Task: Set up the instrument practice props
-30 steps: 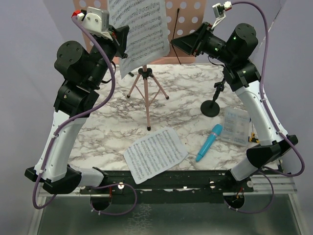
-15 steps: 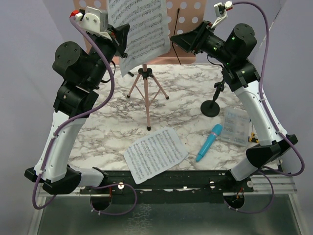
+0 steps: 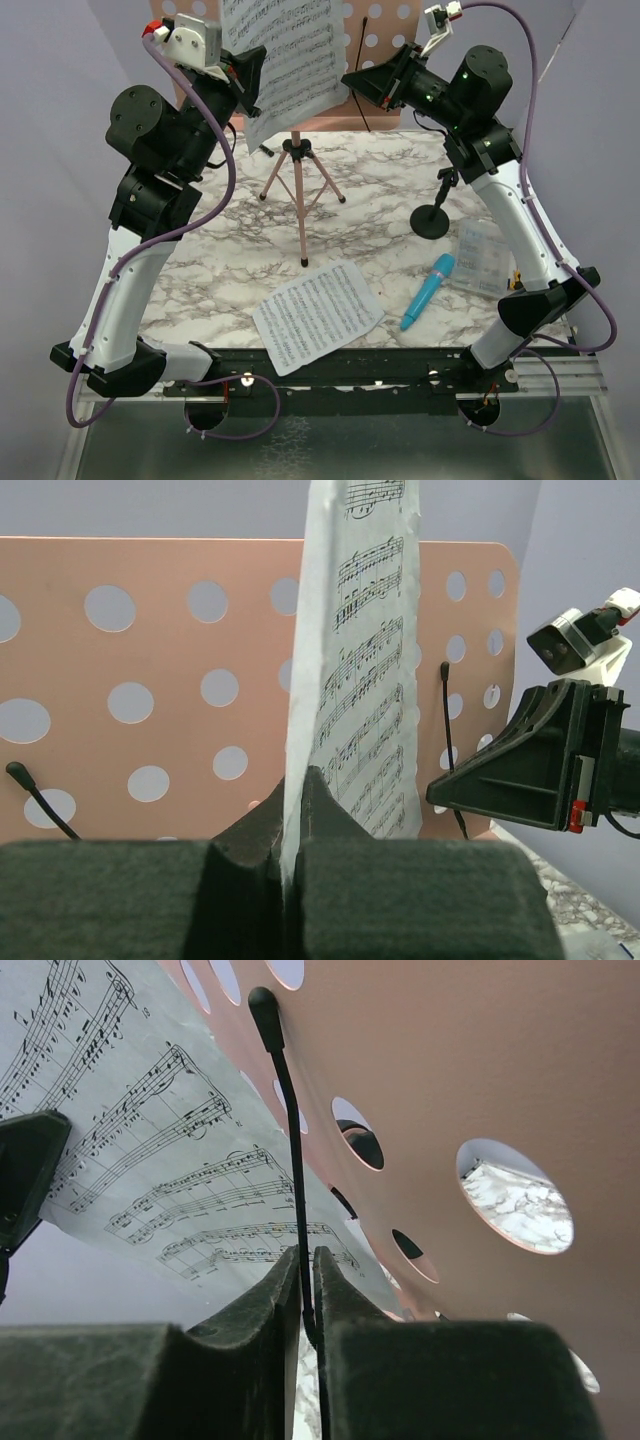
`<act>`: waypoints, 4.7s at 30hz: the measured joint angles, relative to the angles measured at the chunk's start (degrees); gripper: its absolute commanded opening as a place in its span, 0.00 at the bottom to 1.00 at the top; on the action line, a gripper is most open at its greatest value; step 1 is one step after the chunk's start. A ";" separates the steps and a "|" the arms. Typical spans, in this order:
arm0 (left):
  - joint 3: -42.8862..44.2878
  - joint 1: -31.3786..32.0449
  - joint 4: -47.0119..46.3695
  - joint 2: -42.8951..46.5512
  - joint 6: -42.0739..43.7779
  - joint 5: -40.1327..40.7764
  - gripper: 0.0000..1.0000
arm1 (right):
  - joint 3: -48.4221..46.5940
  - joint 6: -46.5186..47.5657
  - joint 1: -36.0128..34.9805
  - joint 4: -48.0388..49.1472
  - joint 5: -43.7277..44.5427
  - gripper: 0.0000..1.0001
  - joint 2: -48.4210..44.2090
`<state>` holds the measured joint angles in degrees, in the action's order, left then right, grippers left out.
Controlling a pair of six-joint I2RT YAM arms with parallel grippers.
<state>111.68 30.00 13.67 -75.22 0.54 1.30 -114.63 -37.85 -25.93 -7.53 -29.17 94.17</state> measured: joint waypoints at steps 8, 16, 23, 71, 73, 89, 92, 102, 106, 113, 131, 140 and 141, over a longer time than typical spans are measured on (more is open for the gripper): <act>0.00 0.00 -0.63 -0.02 0.00 -0.81 0.00 | -0.24 0.72 0.00 -0.09 0.00 0.01 0.00; 0.02 0.00 -1.95 -0.66 -0.04 -2.40 0.00 | 1.22 2.03 0.00 0.79 -0.02 0.00 -0.74; 0.20 0.00 -2.05 -2.38 -0.07 -2.49 0.00 | 3.85 3.02 0.00 2.95 -0.07 0.01 -2.32; 4.79 -0.04 -5.40 -10.36 -5.42 -12.31 0.40 | 4.46 6.43 0.00 4.94 -4.96 0.01 -2.47; 3.89 -0.04 -5.44 -9.77 -5.40 -11.89 0.40 | 4.46 6.43 0.00 4.98 -4.96 0.01 -2.49; -8.20 -0.04 -5.88 0.00 -3.52 -6.14 0.24 | 4.72 6.43 0.00 4.92 -4.96 0.01 -2.78; -8.74 -0.04 -5.81 -0.02 -3.50 -6.03 0.16 | 4.79 6.43 0.00 4.94 -4.96 0.01 -2.82; -7.96 -0.04 -6.10 -1.79 -4.42 -6.62 0.00 | 4.79 6.43 0.00 4.94 -4.96 0.00 -2.89; -7.91 -0.04 -6.51 -2.80 -5.38 -7.56 0.00 | 4.79 6.40 0.00 4.94 -4.96 0.01 -2.91; -7.87 -0.04 -8.83 -3.61 -8.52 -10.23 0.00 | 4.81 6.36 0.00 4.96 -4.98 0.01 -2.91; -7.82 -0.04 -12.35 -3.61 -10.82 -12.46 0.00 | 5.86 6.19 0.00 5.38 -4.98 0.01 -3.72; -11.02 -0.04 -12.33 -1.92 -9.92 -10.95 0.40 | 6.10 5.92 0.00 5.40 -5.01 0.01 -3.82; -11.28 -0.04 -12.33 -1.75 -9.92 -10.71 0.45 | 6.12 5.92 0.00 5.40 -5.01 0.00 -3.85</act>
<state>100.40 29.95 1.34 -76.97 -9.39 -9.41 -108.51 -31.92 -25.93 -2.13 -34.17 90.32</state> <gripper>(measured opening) 0.209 0.009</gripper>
